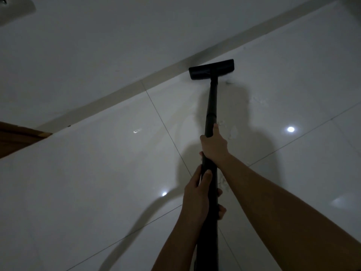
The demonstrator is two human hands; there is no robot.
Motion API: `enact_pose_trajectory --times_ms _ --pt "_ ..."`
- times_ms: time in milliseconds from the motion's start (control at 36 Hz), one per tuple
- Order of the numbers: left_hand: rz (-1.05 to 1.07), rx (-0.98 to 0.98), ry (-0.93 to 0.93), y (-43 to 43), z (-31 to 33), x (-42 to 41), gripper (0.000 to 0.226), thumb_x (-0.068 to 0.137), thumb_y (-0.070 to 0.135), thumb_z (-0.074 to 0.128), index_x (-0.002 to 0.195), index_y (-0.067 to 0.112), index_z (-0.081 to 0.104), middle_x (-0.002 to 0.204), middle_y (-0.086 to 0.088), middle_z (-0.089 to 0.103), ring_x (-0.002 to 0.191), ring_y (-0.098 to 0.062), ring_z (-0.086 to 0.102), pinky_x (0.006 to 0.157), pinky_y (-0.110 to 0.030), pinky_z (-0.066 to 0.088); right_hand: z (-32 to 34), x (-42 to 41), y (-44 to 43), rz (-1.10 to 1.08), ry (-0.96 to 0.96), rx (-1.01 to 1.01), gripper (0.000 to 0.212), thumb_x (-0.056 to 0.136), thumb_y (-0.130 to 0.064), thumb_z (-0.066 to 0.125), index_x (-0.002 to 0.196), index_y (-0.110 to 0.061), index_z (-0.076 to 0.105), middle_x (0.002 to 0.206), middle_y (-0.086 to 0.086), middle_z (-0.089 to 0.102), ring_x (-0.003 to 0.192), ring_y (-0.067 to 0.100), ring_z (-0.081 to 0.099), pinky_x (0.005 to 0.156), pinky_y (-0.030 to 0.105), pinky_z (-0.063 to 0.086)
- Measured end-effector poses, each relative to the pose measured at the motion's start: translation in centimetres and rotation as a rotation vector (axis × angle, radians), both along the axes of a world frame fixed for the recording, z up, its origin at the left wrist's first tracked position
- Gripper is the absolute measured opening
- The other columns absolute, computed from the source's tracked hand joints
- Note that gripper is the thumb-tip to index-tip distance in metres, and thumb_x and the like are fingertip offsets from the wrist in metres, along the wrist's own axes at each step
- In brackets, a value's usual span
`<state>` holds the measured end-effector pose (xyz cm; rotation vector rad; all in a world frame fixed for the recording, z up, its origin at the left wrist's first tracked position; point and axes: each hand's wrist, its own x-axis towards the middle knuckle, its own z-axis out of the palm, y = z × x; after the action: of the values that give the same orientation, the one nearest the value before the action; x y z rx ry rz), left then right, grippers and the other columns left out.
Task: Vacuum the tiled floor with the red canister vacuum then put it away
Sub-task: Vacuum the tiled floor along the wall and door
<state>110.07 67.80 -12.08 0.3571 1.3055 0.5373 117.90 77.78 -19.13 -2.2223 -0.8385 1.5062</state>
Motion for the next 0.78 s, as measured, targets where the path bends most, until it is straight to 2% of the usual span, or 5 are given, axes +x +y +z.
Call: enact_pose_trajectory --times_ms 111,389,556,639,778 --pt "-0.043 -0.005 0.000 -0.3 0.4 0.9 0.037 0.099 0.028 0.043 0.136 0.029 0.047 0.078 -0.017 0.053 0.038 -0.017 0.050 0.035 -0.019 0.042 0.5 1.3 -0.8 -0.025 0.005 -0.015 0.069 0.099 -0.019 0.042 0.155 -0.026 0.002 0.104 0.009 0.050 0.052 0.014 0.054 0.043 0.019 0.042" --pt "-0.204 0.003 0.024 -2.6 1.6 3.0 0.039 0.100 0.028 0.041 0.139 0.029 0.044 0.076 -0.016 0.057 0.037 -0.010 0.052 0.034 -0.019 0.044 1.7 4.6 -4.5 -0.123 -0.017 -0.029 0.067 0.100 -0.020 0.043 0.155 -0.027 0.005 0.091 0.006 0.052 0.053 0.014 0.054 0.044 0.020 0.043" --pt "-0.265 -0.003 0.035 -4.4 2.1 4.2 0.041 0.100 0.030 0.040 0.140 0.032 0.041 0.075 -0.014 0.057 0.033 -0.011 0.050 0.033 -0.019 0.043 2.6 6.5 -6.8 -0.153 -0.038 -0.026 0.065 0.101 -0.021 0.042 0.155 -0.025 0.006 0.100 0.007 0.049 0.055 0.009 0.048 0.032 0.012 0.034" --pt "-0.275 -0.027 0.015 -5.5 2.4 4.6 0.041 0.099 0.033 0.040 0.140 0.038 0.039 0.077 -0.013 0.057 0.036 -0.012 0.051 0.035 -0.020 0.044 2.9 7.2 -8.1 -0.179 -0.046 -0.026 0.065 0.101 -0.021 0.042 0.154 -0.025 0.007 0.100 0.008 0.049 0.055 0.010 0.048 0.038 0.014 0.033" --pt "-0.294 -0.036 -0.019 -7.1 2.6 4.9 0.041 0.100 0.031 0.041 0.140 0.036 0.039 0.080 -0.015 0.055 0.040 -0.011 0.051 0.034 -0.018 0.044 2.8 7.7 -10.2 -0.220 -0.061 -0.056 0.064 0.100 -0.020 0.043 0.154 -0.026 0.008 0.101 0.011 0.052 0.054 0.013 0.051 0.033 0.014 0.035"
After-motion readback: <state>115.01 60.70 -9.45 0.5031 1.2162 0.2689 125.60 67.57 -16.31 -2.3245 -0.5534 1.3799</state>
